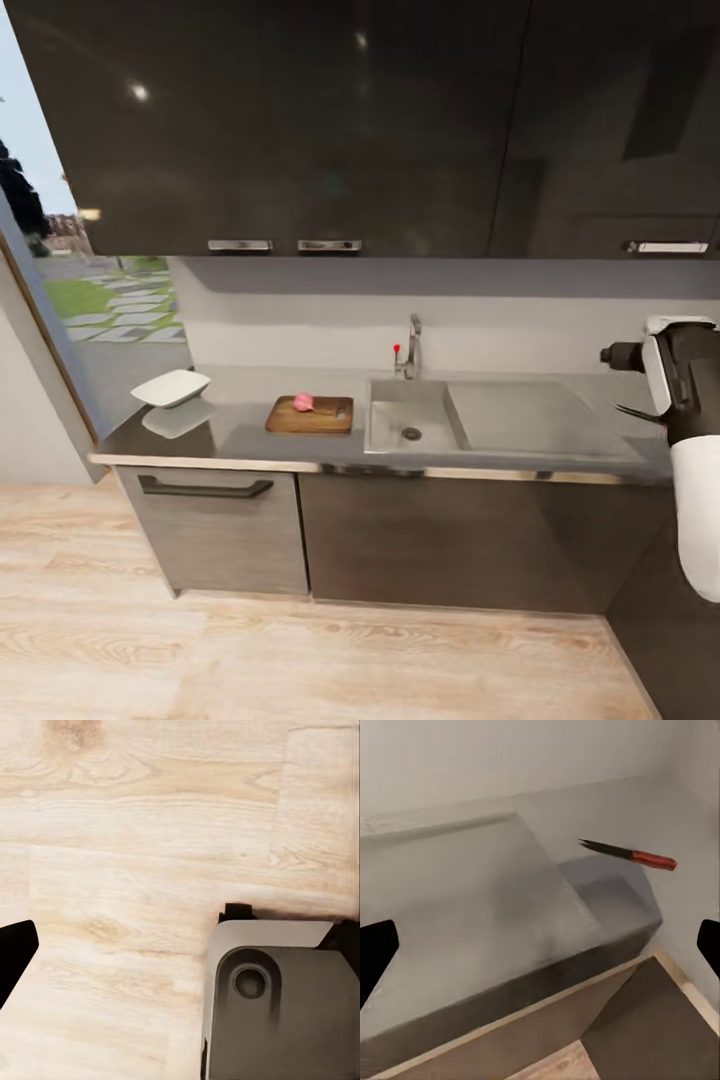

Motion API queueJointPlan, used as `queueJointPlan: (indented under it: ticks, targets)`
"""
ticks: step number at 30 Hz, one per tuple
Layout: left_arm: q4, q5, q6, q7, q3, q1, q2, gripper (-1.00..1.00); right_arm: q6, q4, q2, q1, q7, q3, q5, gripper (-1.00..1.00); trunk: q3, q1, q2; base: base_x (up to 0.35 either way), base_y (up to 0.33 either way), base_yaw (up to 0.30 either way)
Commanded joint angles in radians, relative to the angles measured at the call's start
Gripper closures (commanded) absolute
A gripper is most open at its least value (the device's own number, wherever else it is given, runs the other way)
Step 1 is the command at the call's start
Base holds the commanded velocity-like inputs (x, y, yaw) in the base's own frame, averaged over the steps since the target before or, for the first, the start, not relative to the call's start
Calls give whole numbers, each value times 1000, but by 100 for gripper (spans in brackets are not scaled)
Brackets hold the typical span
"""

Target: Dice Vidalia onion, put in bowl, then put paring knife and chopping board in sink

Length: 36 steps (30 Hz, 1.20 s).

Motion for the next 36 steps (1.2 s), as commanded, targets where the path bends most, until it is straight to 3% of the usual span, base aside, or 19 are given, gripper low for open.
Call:
queueJointPlan:
  ticks: [1,3,4,7,8,10,11,13,16,20,24,29,36]
  targets:
    - [5,10,-7,0,-9,-2,0,-100,3,4,-13,-3,38,4,6,-100,-2,1,-2,251,-223,0]
    - [5,10,-7,0,-9,-2,0,-100,1,14,-43,-7,125,14,16,-100,-2,1,-2,252,-224,0]
    - [5,10,-7,0,-9,-2,0,-100,0,32,-87,-9,247,25,36,-100,-2,1,-2,253,-225,0]
    - [5,10,-7,0,-9,-2,0,-100,-5,69,-133,-10,377,30,67,-100,-2,1,-2,254,-225,0]
    - [5,10,-7,1,-9,-2,0,-100,-18,102,-162,-11,474,32,107,-100,-2,1,-2,254,-225,0]
    - [5,10,-7,1,-9,-2,0,-100,-53,135,-185,-11,567,32,165,-100,-2,1,-2,254,-225,0]
    - [5,10,-7,1,-9,-2,0,-100,-90,156,-194,-11,627,33,214,-100,-2,1,-2,254,-225,0]
    - [5,10,-7,2,-8,-2,2,-100,-185,211,-206,-11,797,32,365,-100,-2,1,-2,254,-225,0]
    - [5,10,-7,2,-8,-2,4,-100,-265,257,-218,-11,929,27,491,-100,-2,1,-2,254,-225,0]
    - [5,10,-7,2,-7,-2,6,-100,-353,322,-258,-11,989,24,554,-100,-2,1,-2,254,-225,0]
    - [5,10,-7,2,-7,-2,7,-100,-369,346,-290,-11,995,23,563,-100,-2,1,-2,254,-225,0]
    - [5,10,-7,2,-7,-2,7,-100,-364,350,-311,-11,974,20,565,-100,-2,1,-2,244,-216,-1]
    - [5,10,-7,2,-7,-2,8,-100,-363,358,-317,-11,931,16,565,-100,3,1,-2,70,-57,-136]
